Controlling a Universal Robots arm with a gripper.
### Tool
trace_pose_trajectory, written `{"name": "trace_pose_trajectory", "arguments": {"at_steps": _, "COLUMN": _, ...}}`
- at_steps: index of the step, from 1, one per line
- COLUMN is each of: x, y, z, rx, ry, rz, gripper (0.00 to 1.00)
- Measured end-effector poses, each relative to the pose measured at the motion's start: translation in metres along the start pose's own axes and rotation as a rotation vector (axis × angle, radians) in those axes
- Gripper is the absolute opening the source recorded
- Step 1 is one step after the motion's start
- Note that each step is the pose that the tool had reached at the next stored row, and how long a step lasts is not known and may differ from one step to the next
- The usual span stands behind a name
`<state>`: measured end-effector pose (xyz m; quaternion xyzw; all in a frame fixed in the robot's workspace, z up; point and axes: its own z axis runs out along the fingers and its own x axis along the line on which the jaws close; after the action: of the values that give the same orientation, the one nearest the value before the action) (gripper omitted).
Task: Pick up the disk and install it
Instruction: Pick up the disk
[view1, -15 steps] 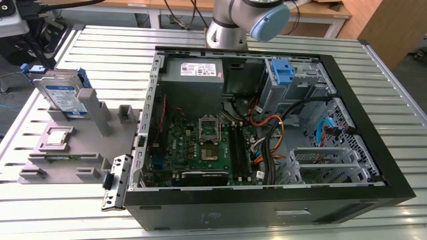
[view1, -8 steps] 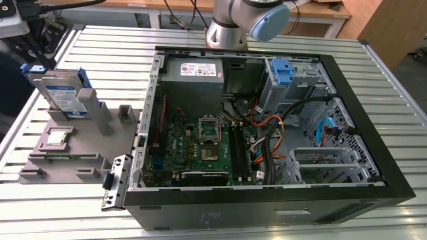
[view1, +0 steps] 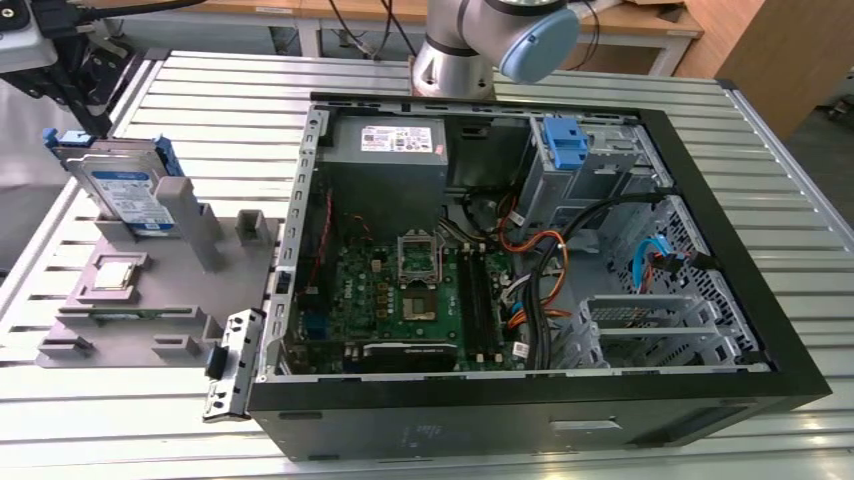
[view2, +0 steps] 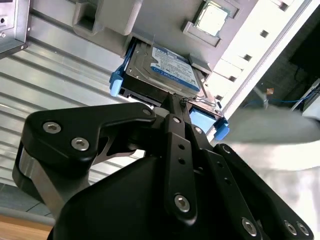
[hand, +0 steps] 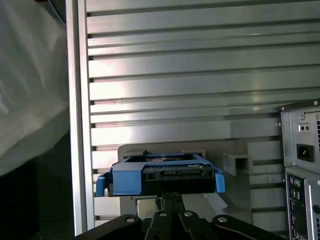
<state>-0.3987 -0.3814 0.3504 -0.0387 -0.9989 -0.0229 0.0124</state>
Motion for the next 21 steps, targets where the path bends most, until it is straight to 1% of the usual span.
{"name": "trace_pose_trajectory", "arguments": {"at_steps": 8, "x": 0.0001, "y": 0.0000, "z": 0.0000, "rx": 0.0000, "ry": 0.0000, "rz": 0.000, "gripper": 0.11}}
{"name": "trace_pose_trajectory", "arguments": {"at_steps": 10, "x": 0.0001, "y": 0.0000, "z": 0.0001, "rx": 0.0003, "ry": 0.0006, "rz": -0.012, "gripper": 0.11}}
{"name": "trace_pose_trajectory", "arguments": {"at_steps": 21, "x": 0.0001, "y": -0.0001, "z": 0.0009, "rx": 0.0055, "ry": 0.0094, "rz": -0.209, "gripper": 0.11}}
